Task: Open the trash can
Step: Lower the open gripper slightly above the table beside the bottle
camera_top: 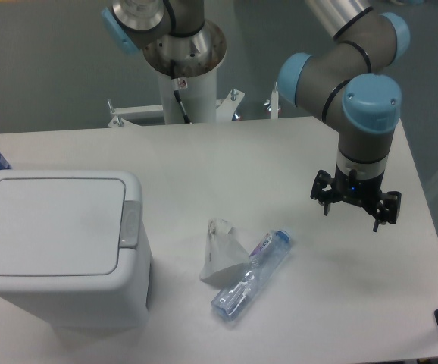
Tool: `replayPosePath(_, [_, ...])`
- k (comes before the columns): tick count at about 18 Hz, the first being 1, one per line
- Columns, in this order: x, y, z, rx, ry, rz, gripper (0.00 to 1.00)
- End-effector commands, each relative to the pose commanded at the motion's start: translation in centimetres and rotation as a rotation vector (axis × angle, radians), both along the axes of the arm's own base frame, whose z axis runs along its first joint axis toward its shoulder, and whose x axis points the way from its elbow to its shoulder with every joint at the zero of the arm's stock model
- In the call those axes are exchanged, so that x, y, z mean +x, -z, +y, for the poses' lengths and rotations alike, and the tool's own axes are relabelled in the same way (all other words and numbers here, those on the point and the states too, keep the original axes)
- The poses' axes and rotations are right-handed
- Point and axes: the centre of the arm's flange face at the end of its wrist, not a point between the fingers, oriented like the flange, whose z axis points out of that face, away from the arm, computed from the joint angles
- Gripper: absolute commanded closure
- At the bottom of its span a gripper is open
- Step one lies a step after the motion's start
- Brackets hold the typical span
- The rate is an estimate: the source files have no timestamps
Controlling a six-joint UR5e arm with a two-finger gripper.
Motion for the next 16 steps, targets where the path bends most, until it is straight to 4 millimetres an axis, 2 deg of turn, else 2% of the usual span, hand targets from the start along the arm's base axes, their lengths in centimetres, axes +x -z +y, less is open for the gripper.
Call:
replayPosePath(7, [0.3,-0.8,0.3,0.061,0.011,-0.014,0.0])
replayPosePath(10, [1.1,0.1,0.5,0.096,0.008,-0.027,0.0])
replayPosePath(13, [2.7,-1.3,1.0,0.181,-0.102,-0.033,0.0])
replayPosePath(16, [5.1,-4.3,2.5,0.295,-0.221,-0.077,0.0])
